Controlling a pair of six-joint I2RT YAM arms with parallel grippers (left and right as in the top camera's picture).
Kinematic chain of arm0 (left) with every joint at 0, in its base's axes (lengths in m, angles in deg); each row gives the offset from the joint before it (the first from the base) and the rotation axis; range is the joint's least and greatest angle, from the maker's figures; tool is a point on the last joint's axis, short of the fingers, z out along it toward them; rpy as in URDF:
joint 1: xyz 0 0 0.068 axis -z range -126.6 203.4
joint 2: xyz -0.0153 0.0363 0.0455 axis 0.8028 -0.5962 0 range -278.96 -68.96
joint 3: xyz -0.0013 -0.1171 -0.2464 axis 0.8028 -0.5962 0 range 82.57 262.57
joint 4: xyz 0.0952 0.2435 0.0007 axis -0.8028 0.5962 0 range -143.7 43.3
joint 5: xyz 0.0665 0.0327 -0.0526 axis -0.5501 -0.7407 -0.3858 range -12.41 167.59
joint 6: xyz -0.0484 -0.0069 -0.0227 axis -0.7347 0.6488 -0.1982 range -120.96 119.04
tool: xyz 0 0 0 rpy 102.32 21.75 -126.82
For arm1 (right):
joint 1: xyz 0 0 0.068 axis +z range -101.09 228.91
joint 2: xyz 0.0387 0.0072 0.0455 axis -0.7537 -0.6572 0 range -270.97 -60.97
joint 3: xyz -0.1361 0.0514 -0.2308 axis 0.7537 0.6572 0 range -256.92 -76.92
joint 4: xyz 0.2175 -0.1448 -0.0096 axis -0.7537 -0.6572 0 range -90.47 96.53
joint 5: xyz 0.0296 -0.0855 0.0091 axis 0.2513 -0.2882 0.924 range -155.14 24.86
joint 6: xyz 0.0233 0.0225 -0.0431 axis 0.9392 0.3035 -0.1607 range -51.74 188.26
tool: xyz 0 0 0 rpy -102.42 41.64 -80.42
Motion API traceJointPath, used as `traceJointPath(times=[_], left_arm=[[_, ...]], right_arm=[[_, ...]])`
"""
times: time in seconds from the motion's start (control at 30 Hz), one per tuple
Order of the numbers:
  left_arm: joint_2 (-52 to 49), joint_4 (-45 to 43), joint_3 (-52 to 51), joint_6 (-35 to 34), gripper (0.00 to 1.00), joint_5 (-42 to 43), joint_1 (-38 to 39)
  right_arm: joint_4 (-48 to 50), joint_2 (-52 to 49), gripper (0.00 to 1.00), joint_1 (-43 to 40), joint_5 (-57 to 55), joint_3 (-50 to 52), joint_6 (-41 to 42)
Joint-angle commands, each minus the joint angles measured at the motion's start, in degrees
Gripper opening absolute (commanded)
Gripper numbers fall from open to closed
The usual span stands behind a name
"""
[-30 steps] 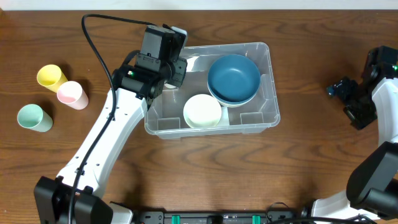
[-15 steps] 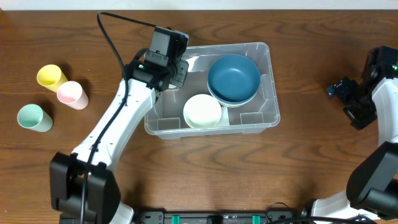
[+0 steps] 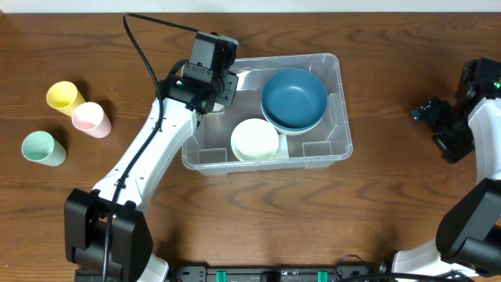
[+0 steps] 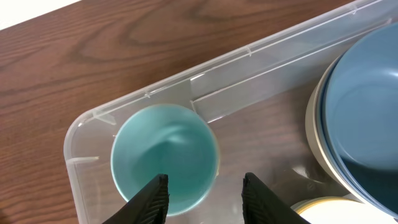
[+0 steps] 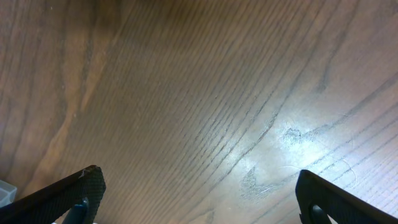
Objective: Pack container
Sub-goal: 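Open the left gripper and withdraw it from the bin, then move the left gripper to the pink cup and grip its rim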
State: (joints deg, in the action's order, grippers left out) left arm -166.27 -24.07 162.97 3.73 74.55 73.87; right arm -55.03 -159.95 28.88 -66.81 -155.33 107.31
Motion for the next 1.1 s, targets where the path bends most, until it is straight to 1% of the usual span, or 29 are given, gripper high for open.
traceJointPath(times=[0.0, 0.1, 0.2, 0.23, 0.33, 0.4, 0.43, 0.5, 0.63, 0.73, 0.83, 0.9, 0.97, 1.07], left_arm=[[0.2, 0.3, 0.5, 0.2, 0.40, -0.6, 0.1], [0.5, 0.3, 0.5, 0.2, 0.41, -2.4, 0.1], [2.1, 0.5, 0.5, -1.0, 0.42, -8.3, -0.2], [3.2, 0.9, 0.5, -2.0, 0.45, -10.6, -0.6], [6.5, 2.4, 0.5, -3.4, 0.45, -14.2, -2.6], [9.0, 3.5, 0.5, -4.4, 0.45, -14.7, -5.2], [10.3, 4.1, 0.5, -5.7, 0.48, -14.6, -7.0], [12.3, 5.0, 0.5, -8.0, 0.49, -14.6, -10.7], [13.9, 7.4, 0.5, -15.4, 0.56, -14.6, -20.2], [12.5, 9.9, 0.5, -18.8, 0.58, -13.0, -26.6], [9.9, 10.7, 0.5, -18.8, 0.57, -9.9, -30.8], [7.7, 10.8, 0.5, -19.3, 0.58, -9.4, -32.4], [4.9, 10.4, 0.5, -19.4, 0.63, -9.5, -33.6], [0.7, 10.0, 0.5, -19.4, 0.64, -9.5, -34.5]], right_arm=[[0.0, 0.1, 0.99, -0.2, -0.2, -0.2, 0.8], [0.0, 0.1, 0.99, -0.2, -0.2, -0.2, 0.8], [0.0, 0.1, 0.99, -0.2, -0.2, -0.2, 0.8], [0.0, 0.1, 0.99, -0.2, -0.2, -0.2, 0.8], [0.0, 0.1, 0.99, -0.2, -0.2, -0.2, 0.8], [0.0, 0.1, 0.99, -0.2, -0.2, -0.2, 0.8], [0.0, 0.1, 0.99, -0.2, -0.2, -0.2, 0.8], [0.0, 0.1, 0.99, -0.2, -0.2, -0.2, 0.8], [0.0, 0.1, 0.99, -0.2, -0.2, -0.2, 0.8], [0.0, 0.1, 0.99, -0.2, -0.2, -0.2, 0.8], [0.0, 0.1, 0.99, -0.2, -0.2, -0.2, 0.8], [0.0, 0.1, 0.99, -0.2, -0.2, -0.2, 0.8], [0.0, 0.1, 0.99, -0.2, -0.2, -0.2, 0.8], [0.0, 0.1, 0.99, -0.2, -0.2, -0.2, 0.8]])
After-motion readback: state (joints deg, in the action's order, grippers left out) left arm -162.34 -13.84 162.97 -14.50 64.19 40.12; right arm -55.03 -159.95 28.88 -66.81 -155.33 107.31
